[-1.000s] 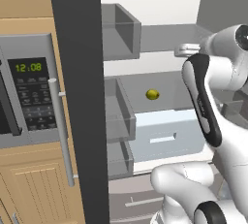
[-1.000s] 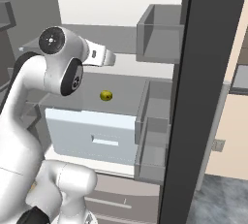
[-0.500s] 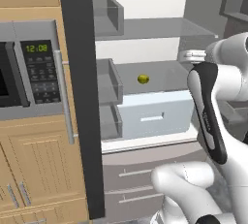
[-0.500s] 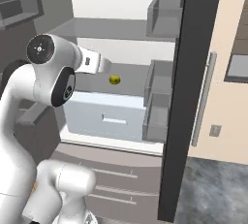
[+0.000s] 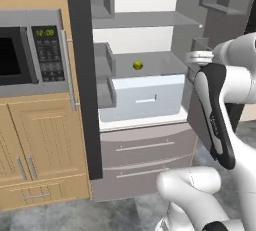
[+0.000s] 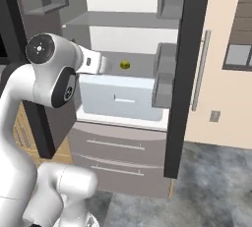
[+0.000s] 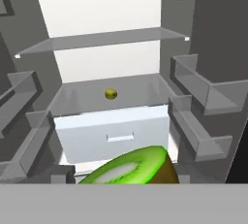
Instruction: Retrieve the kiwi and pear from the fridge and place them into the bowl on the dining table.
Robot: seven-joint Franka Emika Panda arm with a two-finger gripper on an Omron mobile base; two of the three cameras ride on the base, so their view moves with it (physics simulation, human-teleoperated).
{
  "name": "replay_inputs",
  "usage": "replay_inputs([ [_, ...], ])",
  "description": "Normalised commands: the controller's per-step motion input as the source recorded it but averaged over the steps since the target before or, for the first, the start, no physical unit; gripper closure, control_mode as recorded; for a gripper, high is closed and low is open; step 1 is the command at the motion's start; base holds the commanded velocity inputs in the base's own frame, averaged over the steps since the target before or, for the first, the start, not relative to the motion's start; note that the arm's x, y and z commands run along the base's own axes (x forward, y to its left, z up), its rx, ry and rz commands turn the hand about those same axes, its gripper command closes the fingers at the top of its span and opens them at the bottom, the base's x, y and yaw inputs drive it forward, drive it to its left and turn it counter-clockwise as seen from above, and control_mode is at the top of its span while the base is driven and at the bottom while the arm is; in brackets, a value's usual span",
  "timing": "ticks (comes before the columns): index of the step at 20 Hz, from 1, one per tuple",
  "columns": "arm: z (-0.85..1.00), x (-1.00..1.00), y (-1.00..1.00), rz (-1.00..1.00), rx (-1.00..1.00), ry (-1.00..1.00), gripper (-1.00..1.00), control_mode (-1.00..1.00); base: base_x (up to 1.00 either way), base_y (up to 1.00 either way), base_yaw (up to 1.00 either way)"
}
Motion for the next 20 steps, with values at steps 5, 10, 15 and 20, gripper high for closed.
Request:
replay_inputs([
  [5, 0.00, 0.00, 0.00, 0.00, 0.00, 0.00, 1.00, 1.00, -0.53, 0.09, -0.12],
  [10, 0.00, 0.00, 0.00, 0.00, 0.00, 0.00, 1.00, 1.00, -0.46, 0.12, -0.19],
  [15, 0.00, 0.00, 0.00, 0.00, 0.00, 0.00, 1.00, 1.00, -0.57, 0.03, -0.08],
  [20, 0.00, 0.00, 0.00, 0.00, 0.00, 0.00, 1.00, 1.00, -0.59, 0.00, 0.20],
])
